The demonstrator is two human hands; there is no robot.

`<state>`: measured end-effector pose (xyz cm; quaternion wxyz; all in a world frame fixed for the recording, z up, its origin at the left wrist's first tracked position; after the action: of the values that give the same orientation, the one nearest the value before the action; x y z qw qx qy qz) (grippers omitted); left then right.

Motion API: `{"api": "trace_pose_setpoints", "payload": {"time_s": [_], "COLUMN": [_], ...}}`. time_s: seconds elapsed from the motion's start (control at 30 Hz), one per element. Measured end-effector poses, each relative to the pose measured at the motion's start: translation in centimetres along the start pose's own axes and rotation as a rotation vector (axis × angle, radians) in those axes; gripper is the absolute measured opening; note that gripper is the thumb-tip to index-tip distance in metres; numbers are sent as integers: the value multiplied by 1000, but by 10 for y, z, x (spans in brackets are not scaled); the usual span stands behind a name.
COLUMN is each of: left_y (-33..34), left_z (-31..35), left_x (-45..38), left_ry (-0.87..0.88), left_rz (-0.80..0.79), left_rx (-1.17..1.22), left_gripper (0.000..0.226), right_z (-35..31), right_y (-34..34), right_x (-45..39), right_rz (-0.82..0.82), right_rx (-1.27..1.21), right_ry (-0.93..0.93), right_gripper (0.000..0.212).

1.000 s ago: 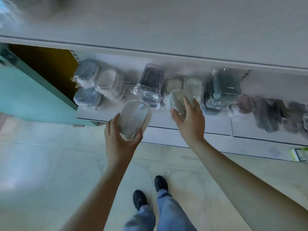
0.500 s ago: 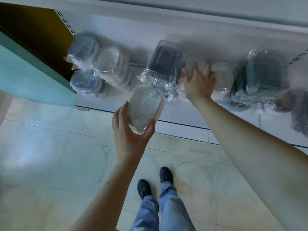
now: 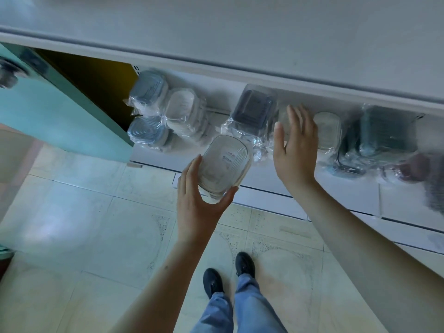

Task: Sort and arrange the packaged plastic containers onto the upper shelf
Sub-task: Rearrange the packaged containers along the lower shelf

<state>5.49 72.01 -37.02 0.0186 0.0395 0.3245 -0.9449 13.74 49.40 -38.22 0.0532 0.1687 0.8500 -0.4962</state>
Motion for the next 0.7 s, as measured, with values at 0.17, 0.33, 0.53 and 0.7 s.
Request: {"api": "trace_pose_setpoints", "payload": {"time_s": [0.17, 0.33, 0.53, 0.7], "left_y": [-19, -42, -63, -79], "left_z": [4, 13, 18, 12], "left_x": [4, 8, 12, 14], "left_ry": [-5, -30, -17, 10], "left_rz": [21, 59, 118, 150], "left_rx": [1, 23, 34, 45], "left_gripper": [92, 95, 95, 92], "right_z": [-43, -72, -99, -121], "right_y": [-26, -39, -40, -35], "right_x": [16, 21, 19, 23], "right_rz": [-4, -45, -97, -147], "right_rx": [-76, -154, -230, -305], "right_ry": [-144, -223, -323, -399], "right_gripper": [55, 54, 58, 62]}}
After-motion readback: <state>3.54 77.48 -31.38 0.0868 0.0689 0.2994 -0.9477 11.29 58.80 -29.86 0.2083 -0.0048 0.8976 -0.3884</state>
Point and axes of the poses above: each hand's wrist, its own x-axis away from the middle knuckle, its own y-axis out of the palm, z = x × y, the point moved 3 cm from there along -x, towards the middle knuckle, and after that the axes turned 7 degrees about -z, right-handed, at the moved point
